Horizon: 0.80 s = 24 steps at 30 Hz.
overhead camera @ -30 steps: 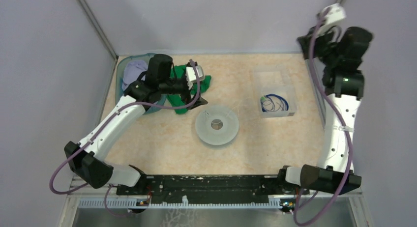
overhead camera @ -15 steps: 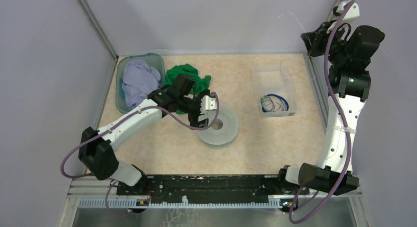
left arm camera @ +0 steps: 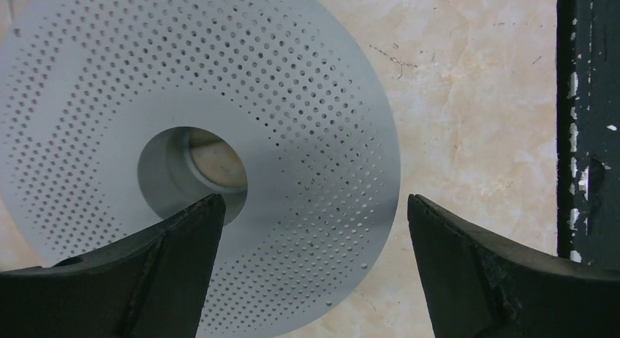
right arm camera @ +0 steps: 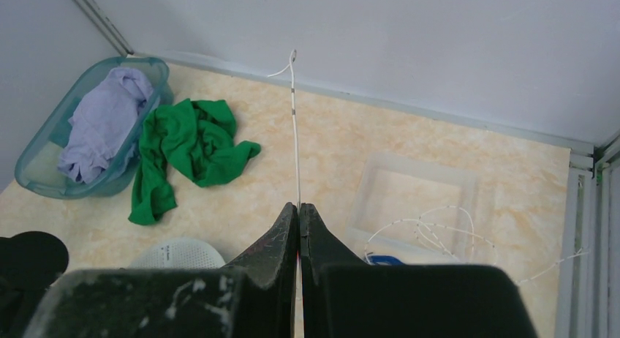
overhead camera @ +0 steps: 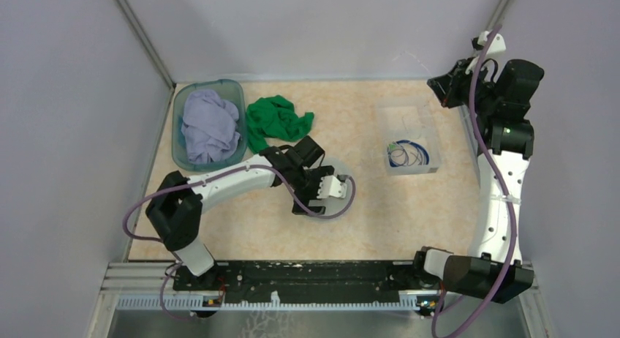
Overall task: Wrap the cables
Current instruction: Pick up the cable reel from the center of the board.
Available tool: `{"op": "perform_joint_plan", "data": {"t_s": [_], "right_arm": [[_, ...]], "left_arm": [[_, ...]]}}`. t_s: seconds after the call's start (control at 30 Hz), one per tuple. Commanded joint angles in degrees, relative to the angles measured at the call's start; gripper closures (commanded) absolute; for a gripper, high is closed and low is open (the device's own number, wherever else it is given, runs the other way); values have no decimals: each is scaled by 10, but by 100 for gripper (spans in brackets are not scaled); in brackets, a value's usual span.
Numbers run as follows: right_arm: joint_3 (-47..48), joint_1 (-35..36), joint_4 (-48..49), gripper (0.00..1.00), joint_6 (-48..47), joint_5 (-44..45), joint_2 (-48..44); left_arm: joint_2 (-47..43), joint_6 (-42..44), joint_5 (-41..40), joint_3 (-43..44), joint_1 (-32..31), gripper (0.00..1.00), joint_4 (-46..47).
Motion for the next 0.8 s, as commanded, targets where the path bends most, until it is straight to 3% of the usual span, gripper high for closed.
{"op": "perform_joint_plan", "data": {"t_s": [0.0, 0.3, 0.4, 0.57, 0.77], "right_arm": [[1, 1, 42, 100, 9, -23, -24], [-21, 4, 52, 100, 20, -44, -22], [-15, 13, 41, 100, 11, -35, -20], [33, 42, 17, 100, -4, -16, -5], [194, 62, -36, 100, 1, -10, 47]], "left_arm": [[24, 2, -49, -1, -21, 0, -12], [56, -7, -90, -6, -50, 3, 8], [58, -20, -92, -4, -51, 19, 8], [32, -44, -72, 15, -48, 53, -8], [-27, -79, -13, 45, -13, 72, -15]]}}
